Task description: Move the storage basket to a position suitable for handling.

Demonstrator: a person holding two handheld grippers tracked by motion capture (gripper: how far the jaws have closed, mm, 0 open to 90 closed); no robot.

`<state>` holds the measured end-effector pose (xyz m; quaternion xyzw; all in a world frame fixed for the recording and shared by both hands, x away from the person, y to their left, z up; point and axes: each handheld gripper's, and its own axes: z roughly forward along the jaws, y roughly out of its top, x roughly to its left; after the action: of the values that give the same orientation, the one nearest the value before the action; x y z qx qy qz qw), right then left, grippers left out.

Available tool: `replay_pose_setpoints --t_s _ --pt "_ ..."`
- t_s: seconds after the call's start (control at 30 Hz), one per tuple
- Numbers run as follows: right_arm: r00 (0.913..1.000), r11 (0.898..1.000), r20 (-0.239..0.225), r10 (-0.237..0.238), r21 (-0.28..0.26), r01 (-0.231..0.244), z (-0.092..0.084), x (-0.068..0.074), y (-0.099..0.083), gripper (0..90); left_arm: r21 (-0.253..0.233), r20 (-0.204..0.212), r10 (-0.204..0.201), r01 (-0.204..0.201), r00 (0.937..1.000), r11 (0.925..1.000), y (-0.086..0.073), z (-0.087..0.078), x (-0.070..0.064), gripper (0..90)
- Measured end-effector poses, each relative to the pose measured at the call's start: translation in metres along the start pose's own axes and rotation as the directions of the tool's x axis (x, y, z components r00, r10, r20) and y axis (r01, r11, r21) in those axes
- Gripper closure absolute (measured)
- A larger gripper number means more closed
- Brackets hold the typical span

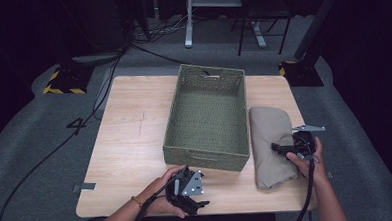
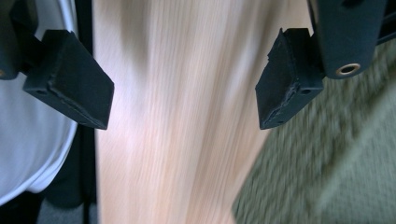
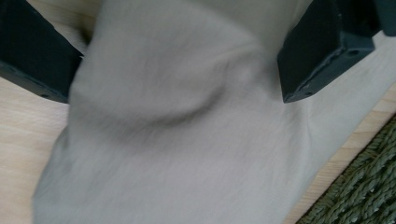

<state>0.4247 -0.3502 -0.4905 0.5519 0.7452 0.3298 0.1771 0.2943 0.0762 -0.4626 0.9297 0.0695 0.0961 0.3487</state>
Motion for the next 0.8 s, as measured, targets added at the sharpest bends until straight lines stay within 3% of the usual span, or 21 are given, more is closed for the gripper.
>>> replay_pose_setpoints --t_s 0.17,0.27,0.33,0.47,0.5,0.53,0.6,0.63,0.67,0.8 --pt "0.9985 0.999 -0.047 0.027 0.039 -0.026 0.005 -0.005 0.002 0.0 0.021 -0.008 -0.049 0.049 0.9988 0.9986 -0.025 0.003 0.007 20.4" --pt "0.9972 0.999 -0.073 0.012 0.041 -0.009 0.008 -0.004 0.003 0.0 0.037 -0.003 -0.075 0.075 0.9972 0.9965 -0.034 0.007 0.009 20.4" --pt "0.9947 0.998 -0.099 -0.027 0.046 0.031 0.012 0.002 0.006 0.0 0.033 -0.005 -0.092 0.092 0.9958 0.9952 -0.044 0.007 0.010 19.7" --pt "0.9873 0.992 -0.119 -0.105 0.060 0.113 0.016 0.015 0.008 0.0 0.037 -0.006 -0.104 0.104 0.9946 0.9939 -0.048 0.005 0.016 19.6" --pt "0.9850 0.988 -0.121 -0.123 0.074 0.132 0.017 0.020 0.009 0.2 0.028 0.040 -0.141 0.140 0.9892 0.9897 -0.054 0.005 0.022 19.6" --pt "0.9820 0.984 -0.122 -0.144 0.084 0.155 0.018 0.025 0.010 0.8 0.015 0.057 -0.153 0.152 0.9866 0.9882 -0.057 0.005 0.025 19.4" --pt "0.9737 0.978 -0.137 -0.182 0.080 0.194 0.019 0.035 0.011 7.4 -0.001 0.062 -0.145 0.145 0.9876 0.9894 -0.062 0.003 0.028 18.1" --pt "0.9737 0.978 -0.137 -0.182 0.080 0.194 0.019 0.035 0.011 7.4 -0.001 0.062 -0.145 0.145 0.9876 0.9894 -0.062 0.003 0.028 18.1" --pt "0.9668 0.973 -0.152 -0.206 0.075 0.219 0.017 0.043 0.011 18.1 -0.011 0.068 -0.139 0.140 0.9879 0.9900 -0.065 0.002 0.030 18.1" --pt "0.9602 0.972 -0.181 -0.213 0.065 0.228 0.015 0.045 0.011 27.9 -0.021 0.066 -0.144 0.146 0.9874 0.9891 -0.067 0.001 0.032 18.0"
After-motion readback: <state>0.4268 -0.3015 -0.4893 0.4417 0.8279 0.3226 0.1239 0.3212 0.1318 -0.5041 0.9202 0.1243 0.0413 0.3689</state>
